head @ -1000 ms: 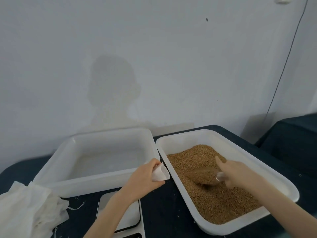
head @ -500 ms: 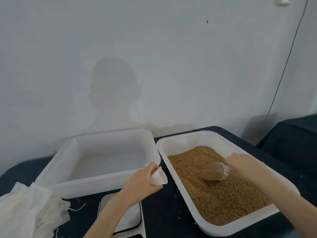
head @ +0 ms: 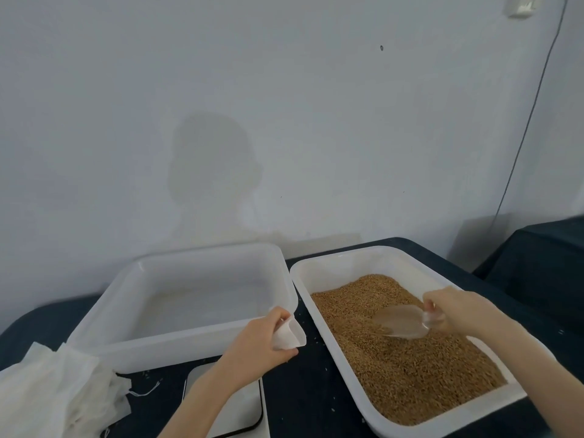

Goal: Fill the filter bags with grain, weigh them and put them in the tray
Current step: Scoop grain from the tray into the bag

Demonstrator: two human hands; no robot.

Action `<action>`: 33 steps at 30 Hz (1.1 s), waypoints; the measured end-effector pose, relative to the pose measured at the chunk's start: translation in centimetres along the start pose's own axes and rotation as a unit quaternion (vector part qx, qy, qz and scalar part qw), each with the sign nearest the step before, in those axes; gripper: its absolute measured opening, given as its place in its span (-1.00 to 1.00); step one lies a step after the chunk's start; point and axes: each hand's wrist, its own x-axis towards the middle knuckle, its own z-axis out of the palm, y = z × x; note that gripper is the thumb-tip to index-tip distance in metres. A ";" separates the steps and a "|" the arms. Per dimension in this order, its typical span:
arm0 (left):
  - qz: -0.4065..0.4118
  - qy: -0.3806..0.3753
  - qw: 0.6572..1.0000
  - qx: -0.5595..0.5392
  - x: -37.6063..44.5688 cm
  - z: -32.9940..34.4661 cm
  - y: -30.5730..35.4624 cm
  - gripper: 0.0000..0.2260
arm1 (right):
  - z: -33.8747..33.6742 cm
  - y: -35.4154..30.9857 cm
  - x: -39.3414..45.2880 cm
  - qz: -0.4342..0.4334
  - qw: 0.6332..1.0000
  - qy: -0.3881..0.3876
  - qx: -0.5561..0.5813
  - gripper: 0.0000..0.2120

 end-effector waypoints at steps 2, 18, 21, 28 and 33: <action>-0.002 0.002 1.000 -0.001 0.0 0.0 -0.1 -0.66 | -0.4 0.1 0.1 -0.012 1.000 0.005 0.002 -0.88; -0.004 0.004 1.000 -0.007 0.1 -0.5 0.2 -0.66 | 3.1 0.1 0.7 -0.023 0.945 0.012 0.326 -0.78; -0.006 0.002 1.000 -0.025 0.0 -0.4 0.4 -0.69 | 3.1 0.1 0.3 -0.049 0.924 0.007 0.380 -0.81; -0.010 0.004 0.999 -0.050 -0.4 -1.2 0.7 -0.70 | -1.2 -2.4 -1.6 -0.170 0.906 -0.021 0.386 -0.79; -0.015 0.014 0.998 -0.057 -0.9 -2.3 0.5 -0.70 | -3.5 -5.9 -2.9 -0.249 0.894 -0.060 0.367 -0.81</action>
